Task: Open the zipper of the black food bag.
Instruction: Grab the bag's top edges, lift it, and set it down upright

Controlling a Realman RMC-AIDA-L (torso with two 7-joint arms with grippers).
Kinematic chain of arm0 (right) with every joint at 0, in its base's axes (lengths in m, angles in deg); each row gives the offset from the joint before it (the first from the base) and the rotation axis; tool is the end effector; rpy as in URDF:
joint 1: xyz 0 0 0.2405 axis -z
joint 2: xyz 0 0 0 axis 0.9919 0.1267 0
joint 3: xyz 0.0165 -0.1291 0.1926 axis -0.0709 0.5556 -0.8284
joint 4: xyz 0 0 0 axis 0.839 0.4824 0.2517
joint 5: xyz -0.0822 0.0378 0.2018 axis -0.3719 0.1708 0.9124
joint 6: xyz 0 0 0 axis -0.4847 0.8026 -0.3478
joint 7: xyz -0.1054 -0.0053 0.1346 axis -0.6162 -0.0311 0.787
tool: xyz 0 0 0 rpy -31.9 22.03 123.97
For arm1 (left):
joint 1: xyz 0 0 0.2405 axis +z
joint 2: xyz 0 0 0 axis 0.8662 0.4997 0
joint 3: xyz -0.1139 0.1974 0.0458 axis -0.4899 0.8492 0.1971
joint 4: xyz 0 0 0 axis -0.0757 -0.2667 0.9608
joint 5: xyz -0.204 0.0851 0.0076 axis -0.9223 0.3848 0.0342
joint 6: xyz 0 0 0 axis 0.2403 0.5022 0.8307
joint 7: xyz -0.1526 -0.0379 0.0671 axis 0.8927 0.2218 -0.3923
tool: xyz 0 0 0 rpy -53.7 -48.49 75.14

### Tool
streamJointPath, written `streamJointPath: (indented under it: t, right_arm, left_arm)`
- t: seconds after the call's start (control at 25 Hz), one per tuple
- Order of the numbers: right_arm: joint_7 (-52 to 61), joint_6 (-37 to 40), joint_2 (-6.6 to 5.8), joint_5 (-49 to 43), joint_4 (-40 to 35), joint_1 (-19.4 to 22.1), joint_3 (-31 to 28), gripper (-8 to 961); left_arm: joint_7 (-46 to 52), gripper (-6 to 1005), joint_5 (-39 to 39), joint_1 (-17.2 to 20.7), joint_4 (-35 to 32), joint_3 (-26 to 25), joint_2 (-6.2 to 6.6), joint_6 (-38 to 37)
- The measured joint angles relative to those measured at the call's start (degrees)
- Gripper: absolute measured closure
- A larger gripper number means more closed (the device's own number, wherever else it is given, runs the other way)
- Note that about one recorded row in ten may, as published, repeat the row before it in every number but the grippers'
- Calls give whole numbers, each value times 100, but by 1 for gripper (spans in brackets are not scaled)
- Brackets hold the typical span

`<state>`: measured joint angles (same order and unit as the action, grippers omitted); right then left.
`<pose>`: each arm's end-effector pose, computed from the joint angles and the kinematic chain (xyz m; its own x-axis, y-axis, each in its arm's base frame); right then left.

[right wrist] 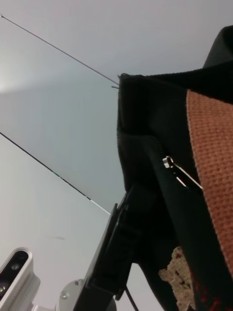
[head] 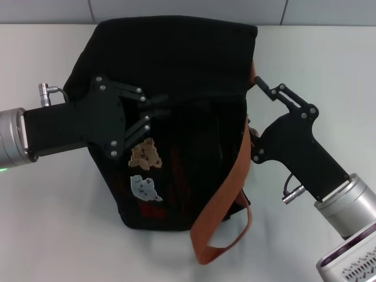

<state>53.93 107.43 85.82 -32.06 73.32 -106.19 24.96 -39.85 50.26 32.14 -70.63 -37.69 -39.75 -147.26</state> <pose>0.1964 0.2581 -0.0974 0.7553 0.5508 -0.3552 -0.1032 -0.4353 -0.8944 -0.2062 0.2987 0.0057 0.7004 -0.3246 0.6356 -0.0764 -0.9196 -0.3854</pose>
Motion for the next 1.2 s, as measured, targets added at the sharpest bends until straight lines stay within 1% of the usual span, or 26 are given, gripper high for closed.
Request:
streamJointPath:
  t: [0.28, 0.52, 0.72, 0.92, 1.12, 1.2]
  right_arm:
    - [-2, -36, 0, -118, -37, -43, 20, 510]
    - [-3, -83, 0, -226, -56, -83, 26, 740]
    - [-3, -138, 0, -238, -65, -88, 54, 778]
    - [-3, -141, 0, -239, -65, -82, 81, 919]
    - [-3, -145, 0, -239, -75, -68, 87, 954]
    - [-3, -153, 0, -239, -88, -64, 87, 954]
  left_arm:
    - [0, 842, -2, -36, 25, 5, 0, 16]
    - [0, 837, -1, -50, 25, -10, 0, 26]
    - [0, 832, -3, -52, 23, -19, 0, 35]
    - [0, 827, -4, -54, 22, -22, 0, 37]
    - [0, 823, -7, -60, 22, -30, 0, 37]
    - [0, 821, -10, -60, 23, -35, 0, 37]
